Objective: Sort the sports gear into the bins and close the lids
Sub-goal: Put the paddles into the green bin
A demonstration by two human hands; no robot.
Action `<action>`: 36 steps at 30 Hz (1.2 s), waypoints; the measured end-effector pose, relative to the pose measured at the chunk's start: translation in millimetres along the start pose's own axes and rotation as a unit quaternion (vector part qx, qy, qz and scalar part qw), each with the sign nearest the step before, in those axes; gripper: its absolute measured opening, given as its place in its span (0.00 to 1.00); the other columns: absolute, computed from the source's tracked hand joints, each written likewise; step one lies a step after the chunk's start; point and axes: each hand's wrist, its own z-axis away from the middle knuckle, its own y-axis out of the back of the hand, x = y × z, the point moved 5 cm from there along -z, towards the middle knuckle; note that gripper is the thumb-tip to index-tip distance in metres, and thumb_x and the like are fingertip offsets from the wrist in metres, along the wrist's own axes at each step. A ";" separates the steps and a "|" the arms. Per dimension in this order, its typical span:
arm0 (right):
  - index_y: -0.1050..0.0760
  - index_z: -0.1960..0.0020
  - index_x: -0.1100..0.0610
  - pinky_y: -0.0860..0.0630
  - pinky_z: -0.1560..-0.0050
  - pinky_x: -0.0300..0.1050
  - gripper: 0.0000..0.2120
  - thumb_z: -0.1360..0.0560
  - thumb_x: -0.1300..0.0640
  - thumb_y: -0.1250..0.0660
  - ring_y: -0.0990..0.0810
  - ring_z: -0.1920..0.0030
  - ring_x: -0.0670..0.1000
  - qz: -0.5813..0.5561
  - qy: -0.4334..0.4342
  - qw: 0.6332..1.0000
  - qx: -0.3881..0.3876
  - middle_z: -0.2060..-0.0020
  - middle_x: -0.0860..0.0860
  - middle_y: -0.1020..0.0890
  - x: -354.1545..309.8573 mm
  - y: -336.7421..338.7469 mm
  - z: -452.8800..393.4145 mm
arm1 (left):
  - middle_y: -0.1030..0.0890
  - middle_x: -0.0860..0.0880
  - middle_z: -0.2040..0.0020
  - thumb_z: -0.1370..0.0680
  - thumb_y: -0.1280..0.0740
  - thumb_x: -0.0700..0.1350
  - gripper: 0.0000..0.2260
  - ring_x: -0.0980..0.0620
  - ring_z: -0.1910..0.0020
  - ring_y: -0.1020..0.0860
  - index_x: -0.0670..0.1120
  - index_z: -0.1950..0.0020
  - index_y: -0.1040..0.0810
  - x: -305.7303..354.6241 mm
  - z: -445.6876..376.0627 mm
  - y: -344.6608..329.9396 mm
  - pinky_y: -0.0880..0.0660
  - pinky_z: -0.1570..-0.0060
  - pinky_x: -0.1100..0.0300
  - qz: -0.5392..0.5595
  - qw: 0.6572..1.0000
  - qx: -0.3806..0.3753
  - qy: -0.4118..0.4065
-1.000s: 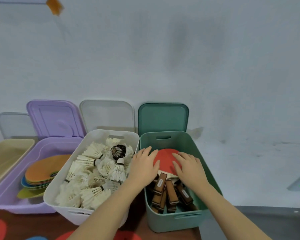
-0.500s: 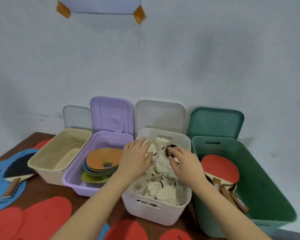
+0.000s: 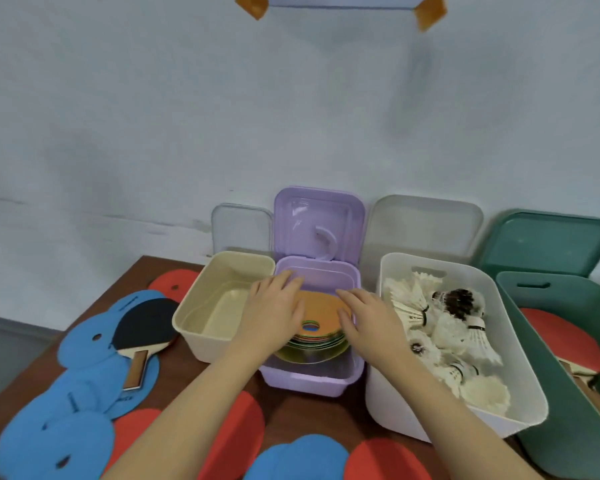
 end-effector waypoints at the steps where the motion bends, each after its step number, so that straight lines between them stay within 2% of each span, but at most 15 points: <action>1: 0.21 0.43 0.55 0.22 0.62 0.53 0.20 0.27 0.49 0.45 0.19 0.58 0.59 0.002 0.003 1.000 -0.006 0.53 0.51 0.18 -8.1 -4.9 -4.4 | 0.18 0.45 0.48 0.30 0.44 0.51 0.21 0.44 0.55 0.19 0.45 0.46 0.20 -8.7 0.6 1.5 0.24 0.58 0.53 0.002 1.000 0.006 0.001; 4: 0.22 0.42 0.54 0.23 0.60 0.52 0.20 0.27 0.49 0.45 0.20 0.57 0.58 0.004 0.025 1.000 -0.018 0.51 0.51 0.18 -29.5 -17.1 -13.8 | 0.21 0.43 0.42 0.29 0.48 0.54 0.25 0.41 0.48 0.22 0.45 0.40 0.22 -29.3 3.2 6.0 0.27 0.50 0.49 0.021 1.000 0.006 0.021; 7: 0.23 0.40 0.54 0.25 0.59 0.51 0.20 0.26 0.50 0.45 0.21 0.54 0.58 -0.004 0.044 0.999 -0.025 0.48 0.52 0.19 -47.9 -27.9 -25.1 | 0.31 0.47 0.30 0.29 0.57 0.59 0.32 0.45 0.33 0.32 0.48 0.30 0.32 -47.4 4.3 8.3 0.38 0.37 0.53 0.020 0.998 -0.018 0.061; 9: 0.23 0.40 0.54 0.26 0.60 0.50 0.20 0.25 0.49 0.46 0.21 0.54 0.58 0.004 0.068 0.997 -0.028 0.48 0.51 0.19 -60.1 -35.7 -31.5 | 0.35 0.49 0.28 0.25 0.54 0.59 0.29 0.48 0.31 0.36 0.49 0.28 0.35 -62.3 4.7 10.6 0.42 0.35 0.56 0.010 0.997 -0.006 0.079; 12: 0.24 0.38 0.53 0.27 0.59 0.50 0.21 0.24 0.48 0.49 0.21 0.54 0.57 0.009 0.092 0.995 -0.037 0.47 0.51 0.20 -76.8 -48.4 -41.3 | 0.36 0.49 0.27 0.20 0.43 0.50 0.20 0.48 0.31 0.36 0.49 0.28 0.35 -86.8 5.3 17.1 0.43 0.36 0.56 -0.001 0.996 0.017 0.083; 17: 0.22 0.44 0.55 0.26 0.63 0.48 0.16 0.27 0.51 0.41 0.21 0.60 0.57 -0.003 0.091 0.996 -0.013 0.53 0.51 0.18 -110.7 -77.5 -54.6 | 0.30 0.47 0.31 0.21 0.40 0.48 0.20 0.44 0.36 0.31 0.48 0.29 0.32 -145.3 11.7 19.9 0.38 0.40 0.52 0.001 0.995 0.026 0.095; 21: 0.22 0.44 0.56 0.24 0.61 0.48 0.18 0.27 0.50 0.44 0.20 0.59 0.57 -0.022 0.085 0.996 -0.008 0.52 0.51 0.19 -154.4 -109.6 -74.1 | 0.28 0.46 0.33 0.22 0.41 0.50 0.19 0.43 0.36 0.30 0.47 0.32 0.28 -207.4 12.7 14.2 0.36 0.39 0.50 0.019 0.995 0.023 0.092; 27: 0.24 0.40 0.56 0.24 0.52 0.53 0.20 0.26 0.49 0.45 0.21 0.50 0.57 -0.041 0.035 0.998 -0.028 0.45 0.52 0.21 -225.2 -161.3 -100.8 | 0.32 0.48 0.29 0.21 0.41 0.49 0.19 0.46 0.32 0.34 0.49 0.30 0.32 -317.0 24.3 5.7 0.40 0.35 0.51 0.052 0.994 -0.028 0.092; 31: 0.25 0.38 0.56 0.23 0.53 0.52 0.21 0.25 0.50 0.45 0.22 0.50 0.58 -0.052 0.018 0.998 -0.016 0.44 0.54 0.22 -281.3 -190.5 -104.4 | 0.32 0.49 0.29 0.20 0.41 0.49 0.19 0.46 0.33 0.34 0.49 0.29 0.32 -375.3 35.9 -7.9 0.39 0.36 0.52 0.059 0.993 -0.072 0.078; 36: 0.27 0.36 0.56 0.23 0.56 0.51 0.20 0.24 0.50 0.44 0.22 0.51 0.58 -0.056 0.014 0.996 -0.071 0.43 0.54 0.23 -325.5 -229.4 -116.7 | 0.32 0.48 0.30 0.20 0.43 0.51 0.20 0.44 0.34 0.33 0.49 0.28 0.34 -437.3 52.7 -48.1 0.37 0.38 0.50 0.028 0.980 -0.175 0.086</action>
